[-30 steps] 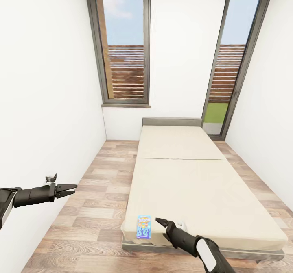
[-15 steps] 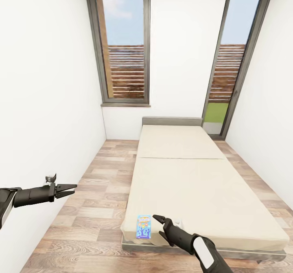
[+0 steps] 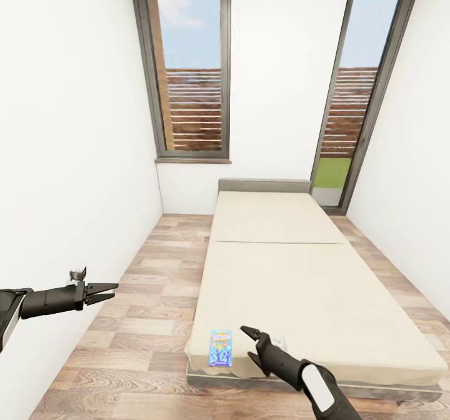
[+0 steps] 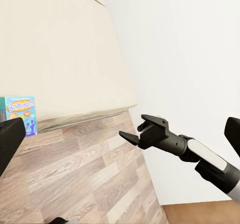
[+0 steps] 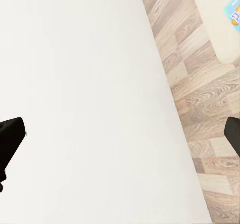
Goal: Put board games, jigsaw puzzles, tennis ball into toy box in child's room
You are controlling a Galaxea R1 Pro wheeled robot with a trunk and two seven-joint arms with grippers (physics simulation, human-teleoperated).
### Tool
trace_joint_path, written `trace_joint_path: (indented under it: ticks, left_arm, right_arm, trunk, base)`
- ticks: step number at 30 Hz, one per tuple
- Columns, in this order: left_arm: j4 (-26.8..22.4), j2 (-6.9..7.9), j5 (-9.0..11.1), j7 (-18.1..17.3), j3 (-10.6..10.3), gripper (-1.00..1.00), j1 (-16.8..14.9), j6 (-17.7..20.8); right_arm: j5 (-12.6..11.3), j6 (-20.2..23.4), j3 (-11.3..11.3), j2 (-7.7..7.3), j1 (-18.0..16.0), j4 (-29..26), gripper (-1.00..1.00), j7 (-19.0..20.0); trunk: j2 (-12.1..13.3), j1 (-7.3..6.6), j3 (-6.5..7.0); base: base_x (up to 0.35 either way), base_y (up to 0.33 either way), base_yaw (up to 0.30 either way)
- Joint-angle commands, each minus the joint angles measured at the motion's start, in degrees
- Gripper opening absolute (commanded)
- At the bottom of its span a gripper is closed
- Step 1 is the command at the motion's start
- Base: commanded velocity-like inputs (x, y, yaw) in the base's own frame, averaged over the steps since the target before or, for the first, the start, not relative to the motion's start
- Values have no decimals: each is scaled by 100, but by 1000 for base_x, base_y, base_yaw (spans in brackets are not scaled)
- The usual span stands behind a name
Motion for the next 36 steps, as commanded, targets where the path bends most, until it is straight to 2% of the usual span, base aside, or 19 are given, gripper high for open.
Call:
trace_joint_path:
  ticks: [1,6,36]
  left_arm:
    - [-3,-2,-46,-43,17,100,-6,58]
    - [-1,-2,-27,-43,37,100,-36,59]
    - [0,-29,-30,-43,21,100,-52,59]
  right_arm:
    - [-37,47,-50,4,-3,-2,100,4]
    - [-147,97,-57,-11,-1,-2,100,-17]
    - [-205,416,-106,-13,3,-1,100,27]
  trunk:
    - [-48,24,-27]
    - [-249,133,-117]
    - [-1452,792,-655]
  base:
    - [0,0,0]
    - [0,0,0]
    - [0,0,0]
